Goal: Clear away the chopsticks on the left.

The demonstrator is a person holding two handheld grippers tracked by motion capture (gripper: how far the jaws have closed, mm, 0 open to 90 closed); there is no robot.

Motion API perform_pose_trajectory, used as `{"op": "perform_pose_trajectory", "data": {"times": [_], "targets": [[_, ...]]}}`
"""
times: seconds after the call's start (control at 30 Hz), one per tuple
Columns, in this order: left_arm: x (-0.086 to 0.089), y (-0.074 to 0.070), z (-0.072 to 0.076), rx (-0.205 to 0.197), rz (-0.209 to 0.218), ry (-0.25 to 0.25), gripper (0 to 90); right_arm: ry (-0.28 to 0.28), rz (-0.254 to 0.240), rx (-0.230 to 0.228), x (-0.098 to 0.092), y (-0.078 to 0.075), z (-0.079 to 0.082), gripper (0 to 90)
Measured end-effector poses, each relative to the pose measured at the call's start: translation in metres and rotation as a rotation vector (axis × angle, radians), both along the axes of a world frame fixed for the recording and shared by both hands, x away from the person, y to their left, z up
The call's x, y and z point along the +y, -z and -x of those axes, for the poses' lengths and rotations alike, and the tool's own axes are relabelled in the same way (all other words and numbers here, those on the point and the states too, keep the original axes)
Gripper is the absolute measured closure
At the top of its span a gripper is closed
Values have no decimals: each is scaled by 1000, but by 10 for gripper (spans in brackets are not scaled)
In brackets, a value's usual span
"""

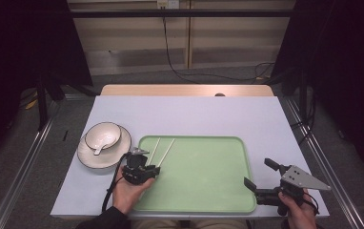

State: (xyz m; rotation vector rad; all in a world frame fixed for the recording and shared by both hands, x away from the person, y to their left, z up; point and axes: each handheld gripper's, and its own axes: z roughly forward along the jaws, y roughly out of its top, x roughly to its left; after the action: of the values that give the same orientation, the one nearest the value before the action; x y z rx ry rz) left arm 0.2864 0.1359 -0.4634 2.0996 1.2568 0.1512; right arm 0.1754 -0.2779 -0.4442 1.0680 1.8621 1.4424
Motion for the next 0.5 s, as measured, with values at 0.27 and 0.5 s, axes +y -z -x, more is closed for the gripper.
{"op": "perform_pose_trajectory", "data": {"times": [0.27,0.5], "targets": [[-5,-11,-15,-107,26,89,732,0,0,-6,0,0,0,18],[-19,2,-32,-71,17,131,900,-2,-2,3,1,1,0,18]]}}
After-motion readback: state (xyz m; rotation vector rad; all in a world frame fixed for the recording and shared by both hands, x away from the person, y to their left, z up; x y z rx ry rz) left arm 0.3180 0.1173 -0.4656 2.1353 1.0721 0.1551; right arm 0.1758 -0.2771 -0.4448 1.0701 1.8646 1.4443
